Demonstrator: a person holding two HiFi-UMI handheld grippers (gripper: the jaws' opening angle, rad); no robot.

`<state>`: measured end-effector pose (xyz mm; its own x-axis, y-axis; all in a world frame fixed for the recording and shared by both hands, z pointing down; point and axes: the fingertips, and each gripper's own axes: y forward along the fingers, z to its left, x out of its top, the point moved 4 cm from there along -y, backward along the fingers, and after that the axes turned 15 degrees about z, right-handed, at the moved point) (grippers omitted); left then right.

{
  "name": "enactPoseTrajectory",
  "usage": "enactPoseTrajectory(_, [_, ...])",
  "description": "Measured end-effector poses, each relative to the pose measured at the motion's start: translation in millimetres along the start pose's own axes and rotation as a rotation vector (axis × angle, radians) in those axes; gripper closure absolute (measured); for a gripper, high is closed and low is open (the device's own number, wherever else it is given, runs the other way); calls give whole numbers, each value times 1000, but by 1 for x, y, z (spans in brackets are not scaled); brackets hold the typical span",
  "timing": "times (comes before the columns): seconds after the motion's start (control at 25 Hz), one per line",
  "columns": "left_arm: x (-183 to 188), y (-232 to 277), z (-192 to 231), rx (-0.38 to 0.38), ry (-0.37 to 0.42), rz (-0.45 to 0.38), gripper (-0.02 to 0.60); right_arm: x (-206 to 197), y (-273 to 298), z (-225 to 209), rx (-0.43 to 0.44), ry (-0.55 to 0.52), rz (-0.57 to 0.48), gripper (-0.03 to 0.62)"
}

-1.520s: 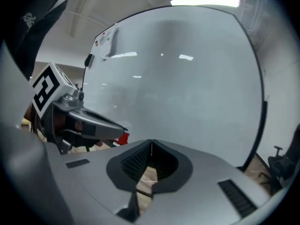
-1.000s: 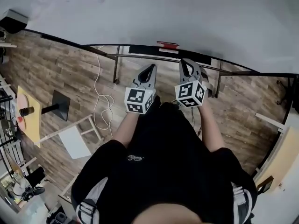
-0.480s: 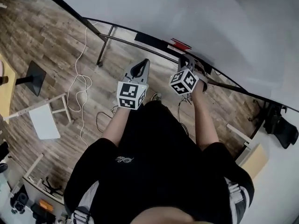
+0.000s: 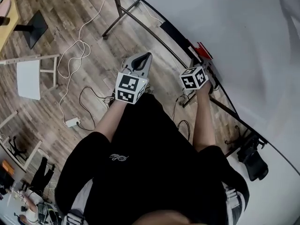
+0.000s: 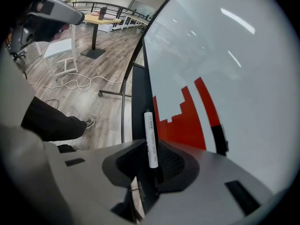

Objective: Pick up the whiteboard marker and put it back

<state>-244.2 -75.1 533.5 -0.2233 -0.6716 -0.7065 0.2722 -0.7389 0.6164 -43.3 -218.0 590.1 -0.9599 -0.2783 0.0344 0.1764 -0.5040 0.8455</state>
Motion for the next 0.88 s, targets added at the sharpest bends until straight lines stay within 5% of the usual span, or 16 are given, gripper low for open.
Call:
enactPoseTrajectory(0.6, [-1,2,-4,46,-26,-4,574,-2,31,3,24,-79,69,536])
enactPoseTrajectory(0.88, [2,-4,-23,45,11,4,574,-9,15,-1,9,-43,-68,537])
